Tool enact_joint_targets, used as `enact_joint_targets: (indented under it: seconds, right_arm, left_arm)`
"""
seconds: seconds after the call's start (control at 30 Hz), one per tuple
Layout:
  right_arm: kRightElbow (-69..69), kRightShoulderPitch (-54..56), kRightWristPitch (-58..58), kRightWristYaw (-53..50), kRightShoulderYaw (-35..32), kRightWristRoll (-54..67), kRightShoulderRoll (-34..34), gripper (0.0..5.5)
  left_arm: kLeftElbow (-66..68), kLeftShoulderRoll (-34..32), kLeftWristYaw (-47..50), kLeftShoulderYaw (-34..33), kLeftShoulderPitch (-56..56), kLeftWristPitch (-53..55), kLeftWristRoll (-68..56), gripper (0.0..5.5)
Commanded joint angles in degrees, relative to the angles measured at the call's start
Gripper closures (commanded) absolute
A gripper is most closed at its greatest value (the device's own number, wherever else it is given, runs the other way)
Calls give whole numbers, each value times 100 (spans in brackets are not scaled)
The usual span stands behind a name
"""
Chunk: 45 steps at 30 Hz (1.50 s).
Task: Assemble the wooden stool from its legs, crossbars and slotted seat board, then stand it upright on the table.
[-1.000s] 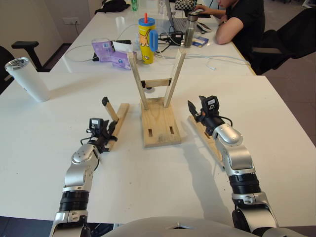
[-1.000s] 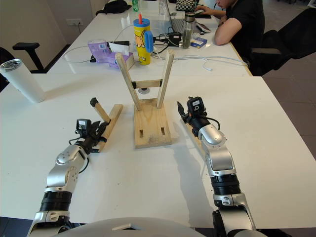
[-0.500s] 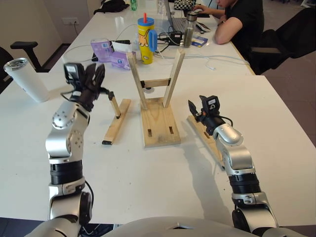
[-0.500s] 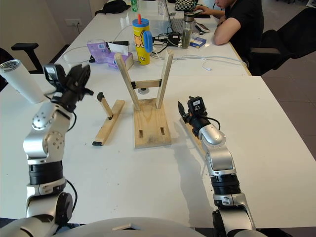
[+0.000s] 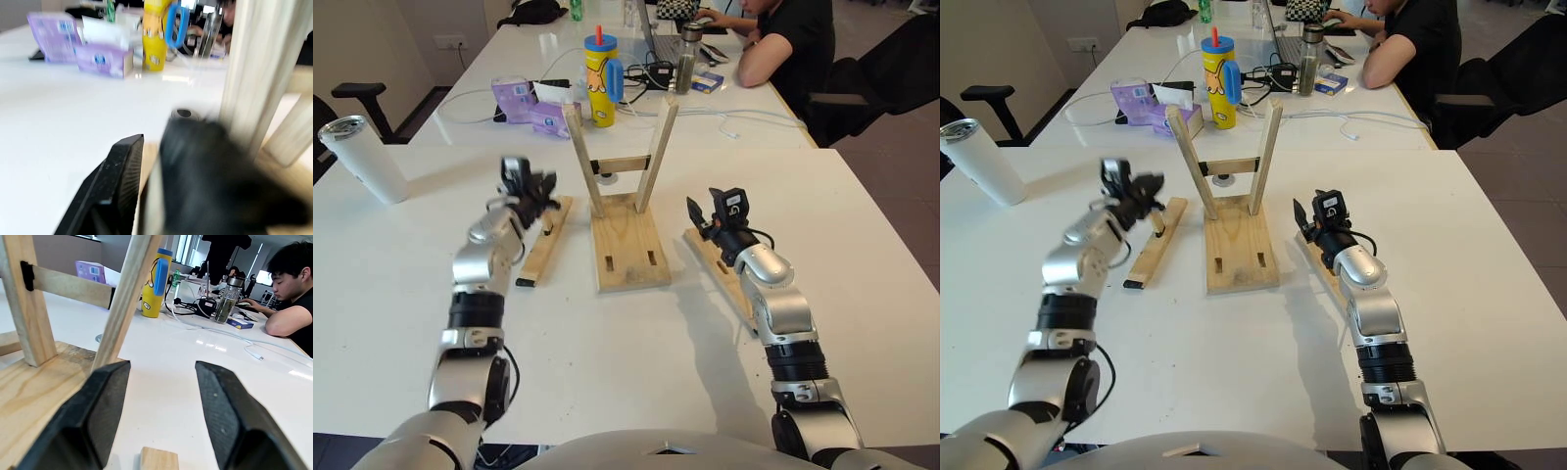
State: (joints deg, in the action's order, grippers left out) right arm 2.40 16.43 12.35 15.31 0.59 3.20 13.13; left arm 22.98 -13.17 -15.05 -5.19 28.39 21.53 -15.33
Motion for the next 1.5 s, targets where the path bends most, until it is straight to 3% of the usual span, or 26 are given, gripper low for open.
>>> enact_joint_targets:
  seconds: [0.03,0.27,1.0,1.2,1.5]
  right_arm:
    - [-6,88,25,-12,-55,25,-4,304]
    - [21,103,12,-22,-59,17,-10,304]
    - [24,112,24,-37,-68,20,-18,304]
    - [11,92,26,-41,-74,26,-20,304]
    - [-42,47,44,-55,-77,24,-17,304]
  left_arm:
    - [707,153,-233,162,-339,-259,193,416]
    - [204,29,-243,-98,254,-402,99,416]
    - [-703,6,-285,83,-534,-143,378,416]
    - [-818,-41,-328,83,-634,-112,401,505]
    - [-1599,-245,-422,158,-1239,259,448,510]
